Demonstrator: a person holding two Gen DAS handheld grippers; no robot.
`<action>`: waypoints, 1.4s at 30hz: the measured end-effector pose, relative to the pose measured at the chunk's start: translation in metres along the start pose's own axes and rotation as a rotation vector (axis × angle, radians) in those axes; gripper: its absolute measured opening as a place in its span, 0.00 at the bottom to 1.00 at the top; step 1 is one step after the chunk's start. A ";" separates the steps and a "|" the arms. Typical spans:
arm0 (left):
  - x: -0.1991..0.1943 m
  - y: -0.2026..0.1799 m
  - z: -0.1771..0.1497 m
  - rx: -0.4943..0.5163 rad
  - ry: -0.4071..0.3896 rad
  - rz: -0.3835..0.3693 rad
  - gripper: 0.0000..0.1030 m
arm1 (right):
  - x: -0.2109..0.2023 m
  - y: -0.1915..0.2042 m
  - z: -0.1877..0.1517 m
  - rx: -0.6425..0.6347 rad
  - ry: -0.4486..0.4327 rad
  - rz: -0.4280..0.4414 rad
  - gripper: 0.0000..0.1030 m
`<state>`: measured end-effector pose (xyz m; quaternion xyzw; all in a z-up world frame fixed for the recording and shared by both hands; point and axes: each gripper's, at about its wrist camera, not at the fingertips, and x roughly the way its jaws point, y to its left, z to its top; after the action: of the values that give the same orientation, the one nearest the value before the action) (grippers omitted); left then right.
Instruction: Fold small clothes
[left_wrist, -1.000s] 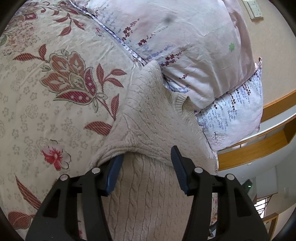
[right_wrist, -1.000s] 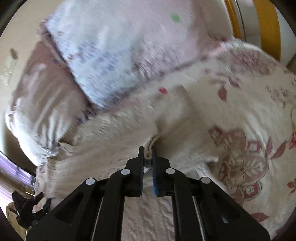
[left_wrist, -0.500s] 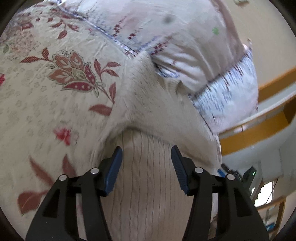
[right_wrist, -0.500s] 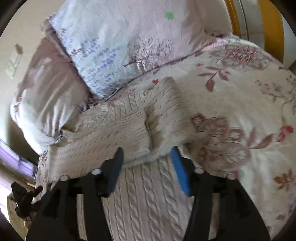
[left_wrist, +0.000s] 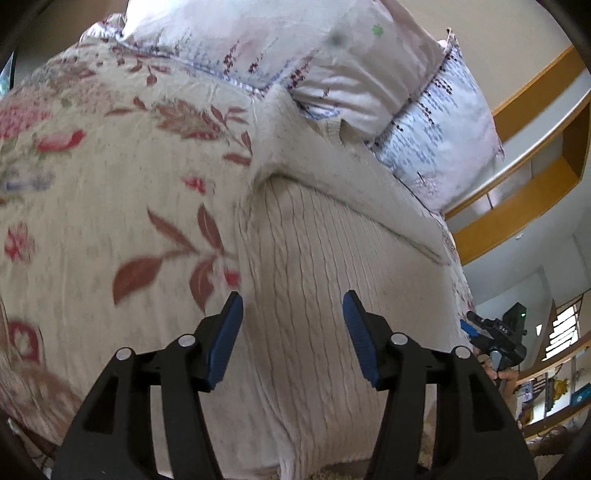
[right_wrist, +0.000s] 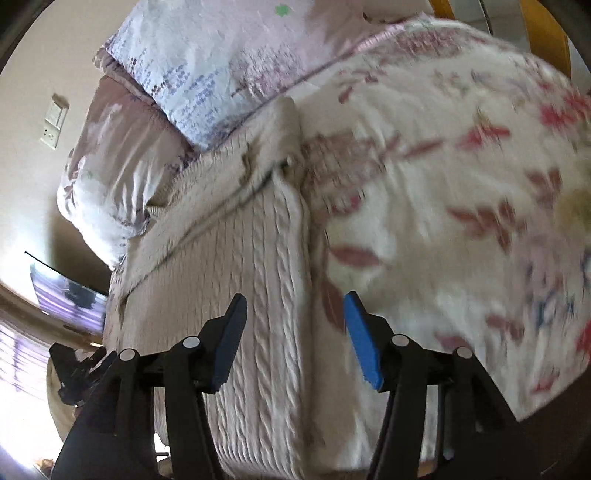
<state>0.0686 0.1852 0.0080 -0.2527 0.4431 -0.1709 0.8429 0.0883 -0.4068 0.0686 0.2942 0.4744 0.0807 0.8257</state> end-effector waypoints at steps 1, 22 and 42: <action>0.000 0.001 -0.005 -0.006 0.006 -0.009 0.54 | -0.002 -0.001 -0.006 -0.003 0.002 0.019 0.49; -0.009 -0.011 -0.090 -0.012 0.110 -0.267 0.27 | -0.003 0.015 -0.084 -0.071 0.195 0.328 0.20; -0.052 -0.036 0.016 0.054 -0.227 -0.069 0.06 | -0.062 0.090 -0.042 -0.427 -0.446 0.064 0.07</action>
<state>0.0508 0.1872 0.0705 -0.2627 0.3312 -0.1822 0.8878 0.0335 -0.3421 0.1488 0.1392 0.2442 0.1381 0.9497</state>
